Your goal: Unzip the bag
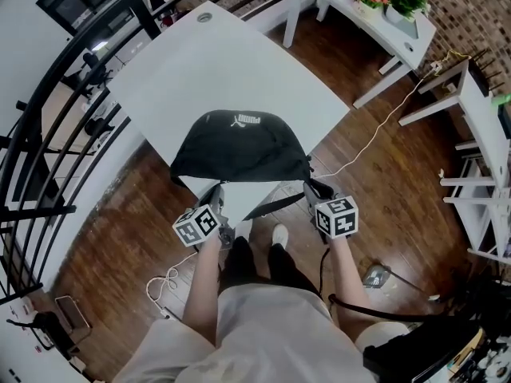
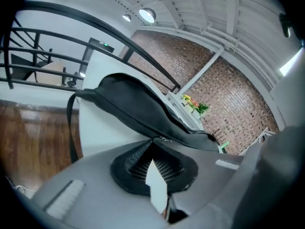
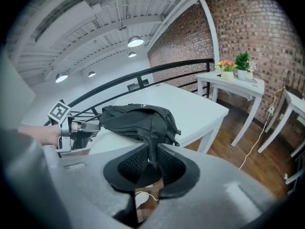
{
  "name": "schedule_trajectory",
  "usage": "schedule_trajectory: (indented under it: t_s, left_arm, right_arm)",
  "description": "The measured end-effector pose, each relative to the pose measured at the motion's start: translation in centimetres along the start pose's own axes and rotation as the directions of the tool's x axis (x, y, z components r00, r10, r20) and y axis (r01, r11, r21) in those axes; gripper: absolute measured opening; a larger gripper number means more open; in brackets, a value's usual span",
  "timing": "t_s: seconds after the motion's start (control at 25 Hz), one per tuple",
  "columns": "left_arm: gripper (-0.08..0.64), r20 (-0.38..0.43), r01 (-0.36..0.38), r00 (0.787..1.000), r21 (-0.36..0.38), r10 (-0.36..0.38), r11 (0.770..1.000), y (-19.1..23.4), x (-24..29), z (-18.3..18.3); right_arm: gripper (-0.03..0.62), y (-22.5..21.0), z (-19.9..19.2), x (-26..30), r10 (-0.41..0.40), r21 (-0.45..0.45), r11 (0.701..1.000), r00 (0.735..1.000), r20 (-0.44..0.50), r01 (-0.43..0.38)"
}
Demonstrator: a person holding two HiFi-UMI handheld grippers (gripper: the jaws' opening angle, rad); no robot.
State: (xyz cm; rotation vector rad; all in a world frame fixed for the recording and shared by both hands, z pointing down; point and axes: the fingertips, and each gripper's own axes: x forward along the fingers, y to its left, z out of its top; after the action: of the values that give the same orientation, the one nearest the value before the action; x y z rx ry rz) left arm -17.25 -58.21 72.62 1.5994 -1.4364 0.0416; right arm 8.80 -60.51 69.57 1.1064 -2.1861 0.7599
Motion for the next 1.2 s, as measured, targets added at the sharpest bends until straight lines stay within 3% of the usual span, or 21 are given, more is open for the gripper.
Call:
schedule_trajectory:
  t_s: [0.16,0.4,0.6,0.76,0.88,1.0,1.2]
  left_arm:
    - [0.02,0.048,-0.051,0.997,-0.025,0.052,0.998,3.8,-1.6,2.8]
    - [0.02,0.132,-0.156,0.98,0.047,0.149,0.987,8.8,-4.5,7.3]
    - [0.021,0.071,-0.145,0.988,0.163,0.135,0.976,9.6,-4.2,6.5]
    - [0.043,0.014,-0.101,0.995,0.191,0.1,0.976,9.0,-4.9,4.7]
    - [0.048,0.012,-0.094,0.996,0.173,0.093,0.981,9.9,-6.4,3.6]
    - [0.035,0.032,-0.092,0.996,0.144,0.088,0.985,10.7,-9.2,1.8]
    - [0.018,0.114,-0.063,0.992,0.146,0.046,0.987,8.6,-15.4,-1.0]
  right_arm:
    - [0.052,-1.6,0.0,0.3,-0.057,0.017,0.998,0.998,0.017,0.057]
    - [0.054,-3.5,-0.1,1.2,-0.135,0.001,0.991,0.991,0.011,0.135]
    - [0.057,-4.2,-1.2,2.1,-0.229,-0.003,0.973,0.973,-0.018,0.229]
    - [0.073,-4.4,-2.7,1.9,-0.333,0.083,0.938,0.941,-0.056,0.337]
    - [0.075,-4.4,-3.3,0.1,-0.407,0.14,0.903,0.913,-0.029,0.407]
    - [0.074,-2.6,-4.7,-2.4,-0.401,0.168,0.904,0.916,0.007,0.394]
    - [0.037,4.5,-5.6,-7.0,-0.291,0.11,0.955,0.944,0.157,0.276]
